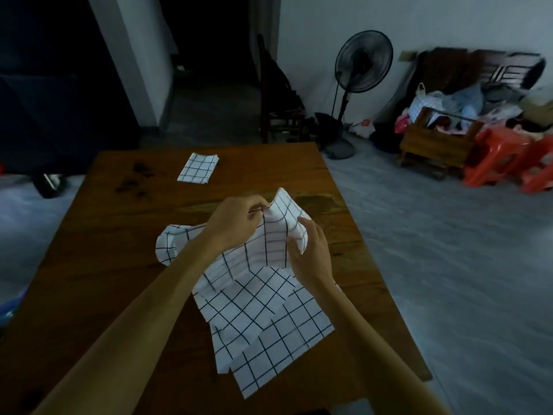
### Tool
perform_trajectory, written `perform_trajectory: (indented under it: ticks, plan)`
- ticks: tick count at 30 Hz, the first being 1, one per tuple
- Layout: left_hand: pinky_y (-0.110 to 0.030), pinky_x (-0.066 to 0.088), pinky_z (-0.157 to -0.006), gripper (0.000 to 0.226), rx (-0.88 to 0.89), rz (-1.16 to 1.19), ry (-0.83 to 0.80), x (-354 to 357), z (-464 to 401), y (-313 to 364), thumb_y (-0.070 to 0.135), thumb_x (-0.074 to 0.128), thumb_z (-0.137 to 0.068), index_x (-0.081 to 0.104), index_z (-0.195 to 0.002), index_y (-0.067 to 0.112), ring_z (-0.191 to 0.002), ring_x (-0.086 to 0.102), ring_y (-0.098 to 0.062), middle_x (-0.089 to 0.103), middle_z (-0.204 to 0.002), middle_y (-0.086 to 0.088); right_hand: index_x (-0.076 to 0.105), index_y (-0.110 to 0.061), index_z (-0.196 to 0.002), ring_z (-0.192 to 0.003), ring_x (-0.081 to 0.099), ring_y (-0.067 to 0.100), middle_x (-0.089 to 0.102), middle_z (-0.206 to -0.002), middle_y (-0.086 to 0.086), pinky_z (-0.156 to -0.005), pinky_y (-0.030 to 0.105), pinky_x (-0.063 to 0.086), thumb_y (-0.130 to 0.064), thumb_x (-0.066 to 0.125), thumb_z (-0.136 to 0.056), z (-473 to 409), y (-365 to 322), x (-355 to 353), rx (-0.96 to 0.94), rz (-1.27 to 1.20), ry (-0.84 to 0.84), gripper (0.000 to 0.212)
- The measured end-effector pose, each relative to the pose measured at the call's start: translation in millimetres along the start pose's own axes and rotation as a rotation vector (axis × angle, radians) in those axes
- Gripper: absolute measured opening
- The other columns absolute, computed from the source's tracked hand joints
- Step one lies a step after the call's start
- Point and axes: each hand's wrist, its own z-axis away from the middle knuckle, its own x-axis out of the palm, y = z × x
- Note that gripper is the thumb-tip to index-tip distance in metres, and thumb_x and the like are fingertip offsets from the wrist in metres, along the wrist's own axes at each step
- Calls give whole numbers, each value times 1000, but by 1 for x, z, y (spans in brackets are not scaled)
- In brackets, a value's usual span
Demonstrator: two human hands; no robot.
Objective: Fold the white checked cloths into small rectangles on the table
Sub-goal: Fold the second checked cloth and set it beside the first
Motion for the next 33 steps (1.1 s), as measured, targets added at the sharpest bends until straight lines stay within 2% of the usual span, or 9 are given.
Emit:
perform_trajectory:
  ticks: [2,6,10,13,17,21,24,27,33]
  plan:
    - [-30,53,-67,22,29,-152,-42,-2,2,2,16,48,-95,59,-114,21,-75,61,-13,65,-93,5,44,-17,-137,-127,41,15,46,-139,3,-106,40,40,-19,57,-92,0,-1,0,-49,39,-1,47]
    - [-21,35,-58,21,53,-383,-55,0,-2,6,12,46,-95,58,-109,21,-72,55,-12,64,-88,1,44,-16,-137,-136,33,19,45,-142,6,-112,40,30,-14,60,-89,-15,-10,1,-191,96,-22,51]
    - [-15,25,-50,18,4,-430,-25,-3,-8,10,11,45,-95,57,-105,19,-60,46,-6,55,-79,4,47,-16,-135,-140,29,26,45,-143,8,-115,49,25,-10,57,-89,-39,-15,-2,-254,64,-52,47]
    - [-16,32,-52,17,-55,-426,-19,-2,-15,10,10,44,-96,59,-99,17,-62,51,-7,59,-82,1,56,-19,-127,-139,32,24,53,-137,3,-115,50,25,-13,52,-93,-58,-13,-7,-263,63,-121,34]
    - [-13,31,-55,20,-133,-216,84,1,-20,19,5,45,-94,62,-91,15,-65,48,1,58,-85,6,58,-18,-125,-127,48,16,57,-134,1,-105,40,43,-12,47,-98,-75,-12,-20,-146,-60,-316,30]
    - [-10,35,-50,23,-167,-54,70,6,-24,31,-1,48,-92,63,-87,16,-56,52,5,63,-91,3,52,-17,-132,-124,50,15,55,-135,2,-97,23,40,-12,48,-98,-83,-4,-33,-249,-38,-388,34]
    - [-9,40,-48,25,-166,36,112,10,-26,39,-5,50,-89,63,-81,16,-57,54,8,63,-94,0,54,-16,-130,-117,53,17,59,-129,3,-97,29,43,-15,50,-97,-86,1,-36,-328,-36,-433,33]
    - [-18,52,-66,32,-173,97,132,13,-26,40,-7,51,-87,62,-76,20,-79,62,-5,66,-95,0,63,-19,-118,-112,56,11,65,-120,-3,-101,42,44,-19,53,-96,-92,7,-37,-353,-25,-366,24]
    - [-9,49,-75,28,-147,213,147,9,-27,37,-7,54,-86,65,-78,17,-90,60,3,65,-97,6,65,-13,-115,-98,60,11,67,-111,2,-85,26,52,-17,56,-95,-94,9,-45,-355,-68,-424,22]
